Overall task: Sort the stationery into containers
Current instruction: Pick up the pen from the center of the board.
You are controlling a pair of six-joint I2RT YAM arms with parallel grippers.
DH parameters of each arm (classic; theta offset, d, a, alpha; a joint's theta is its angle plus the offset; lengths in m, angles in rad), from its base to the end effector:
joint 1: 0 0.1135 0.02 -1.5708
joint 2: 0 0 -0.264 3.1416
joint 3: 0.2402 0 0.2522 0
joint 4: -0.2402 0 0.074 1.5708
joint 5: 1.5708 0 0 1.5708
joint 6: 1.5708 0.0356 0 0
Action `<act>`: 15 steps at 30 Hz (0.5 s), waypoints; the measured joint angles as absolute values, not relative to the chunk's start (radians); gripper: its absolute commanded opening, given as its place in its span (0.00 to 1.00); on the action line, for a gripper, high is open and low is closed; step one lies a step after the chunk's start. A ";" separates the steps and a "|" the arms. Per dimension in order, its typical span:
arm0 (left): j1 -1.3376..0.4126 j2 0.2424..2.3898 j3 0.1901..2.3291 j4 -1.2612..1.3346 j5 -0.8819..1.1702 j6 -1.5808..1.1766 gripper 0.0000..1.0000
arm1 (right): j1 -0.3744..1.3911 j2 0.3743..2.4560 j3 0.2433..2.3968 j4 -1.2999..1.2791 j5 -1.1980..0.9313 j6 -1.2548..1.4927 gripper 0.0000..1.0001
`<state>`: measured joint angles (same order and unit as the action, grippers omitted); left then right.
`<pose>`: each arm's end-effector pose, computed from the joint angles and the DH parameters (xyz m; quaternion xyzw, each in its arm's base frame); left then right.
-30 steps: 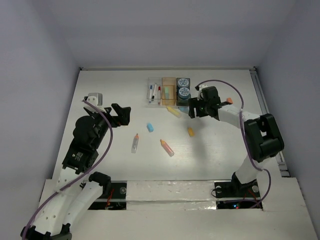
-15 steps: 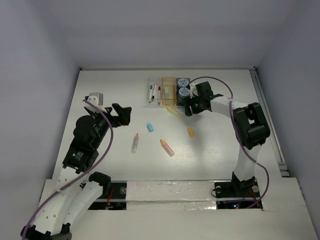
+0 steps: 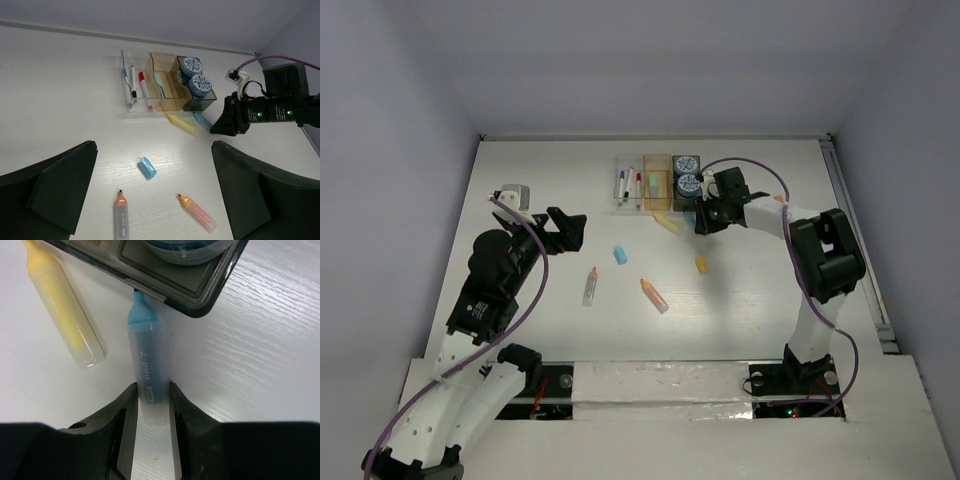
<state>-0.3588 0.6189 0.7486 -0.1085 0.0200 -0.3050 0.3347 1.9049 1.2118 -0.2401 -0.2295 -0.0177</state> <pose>0.1399 -0.0532 0.3602 0.0260 0.6991 -0.2394 0.6733 0.3733 0.1384 0.1652 -0.2007 0.9225 0.1565 0.2903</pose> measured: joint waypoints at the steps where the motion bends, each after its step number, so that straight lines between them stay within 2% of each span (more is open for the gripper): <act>1: -0.359 0.619 0.747 -0.106 0.024 -0.305 0.99 | 0.335 1.902 1.209 -0.239 -0.227 -0.013 0.37; 2: -0.359 0.619 0.746 -0.105 0.027 -0.305 0.99 | 0.336 1.898 1.205 -0.240 -0.223 -0.010 0.49; 6: -0.359 0.619 0.745 -0.102 0.034 -0.305 0.99 | 0.344 1.877 1.187 -0.257 -0.202 -0.002 0.64; 15: -0.359 0.619 0.745 -0.101 0.043 -0.305 0.99 | 0.368 1.881 1.220 -0.299 -0.139 -0.010 0.66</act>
